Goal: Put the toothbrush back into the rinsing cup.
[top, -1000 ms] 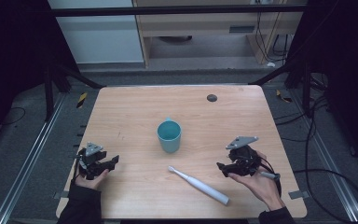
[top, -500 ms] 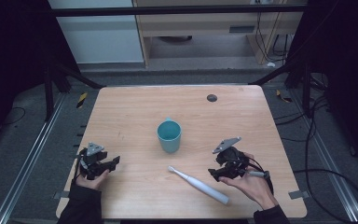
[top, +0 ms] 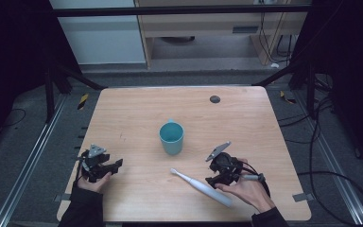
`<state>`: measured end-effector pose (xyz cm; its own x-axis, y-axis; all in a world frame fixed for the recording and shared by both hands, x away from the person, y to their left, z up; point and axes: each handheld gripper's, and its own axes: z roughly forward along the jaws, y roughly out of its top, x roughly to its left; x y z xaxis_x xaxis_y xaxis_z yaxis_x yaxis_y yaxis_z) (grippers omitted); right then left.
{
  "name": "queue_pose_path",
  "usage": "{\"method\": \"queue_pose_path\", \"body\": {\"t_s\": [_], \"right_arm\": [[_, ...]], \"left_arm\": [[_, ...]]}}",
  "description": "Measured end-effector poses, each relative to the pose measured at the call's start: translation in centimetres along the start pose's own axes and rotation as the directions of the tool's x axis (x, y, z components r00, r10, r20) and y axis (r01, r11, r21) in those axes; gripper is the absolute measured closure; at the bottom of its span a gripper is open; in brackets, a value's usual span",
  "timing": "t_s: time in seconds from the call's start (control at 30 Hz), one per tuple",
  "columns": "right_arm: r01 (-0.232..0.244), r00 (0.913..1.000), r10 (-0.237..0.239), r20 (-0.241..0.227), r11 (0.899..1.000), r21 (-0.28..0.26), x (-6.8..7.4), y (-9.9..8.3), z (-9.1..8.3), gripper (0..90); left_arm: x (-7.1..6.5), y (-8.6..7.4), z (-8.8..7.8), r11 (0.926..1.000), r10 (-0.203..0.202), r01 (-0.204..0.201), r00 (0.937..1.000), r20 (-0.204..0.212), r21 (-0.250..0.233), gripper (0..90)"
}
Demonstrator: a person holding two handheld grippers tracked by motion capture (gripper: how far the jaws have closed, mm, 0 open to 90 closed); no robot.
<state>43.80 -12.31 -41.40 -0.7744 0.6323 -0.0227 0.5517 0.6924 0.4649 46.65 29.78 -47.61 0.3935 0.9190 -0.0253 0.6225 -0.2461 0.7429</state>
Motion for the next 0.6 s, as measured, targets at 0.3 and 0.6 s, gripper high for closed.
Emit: {"method": "queue_pose_path", "body": {"t_s": [0.3,0.6], "right_arm": [[0.018,0.9991,-0.016,-0.039,0.999,0.034,0.6,-0.2,1.0,48.8],[0.035,0.9973,-0.030,-0.067,0.996,0.083,1.2,-0.4,2.0,51.5]], "left_arm": [[0.0,0.0,0.0,1.0000,0.004,-0.004,1.0000,0.005,0.001,37.7],[-0.1,0.0,0.0,1.0000,0.007,-0.007,1.0000,0.007,0.005,37.6]]}}
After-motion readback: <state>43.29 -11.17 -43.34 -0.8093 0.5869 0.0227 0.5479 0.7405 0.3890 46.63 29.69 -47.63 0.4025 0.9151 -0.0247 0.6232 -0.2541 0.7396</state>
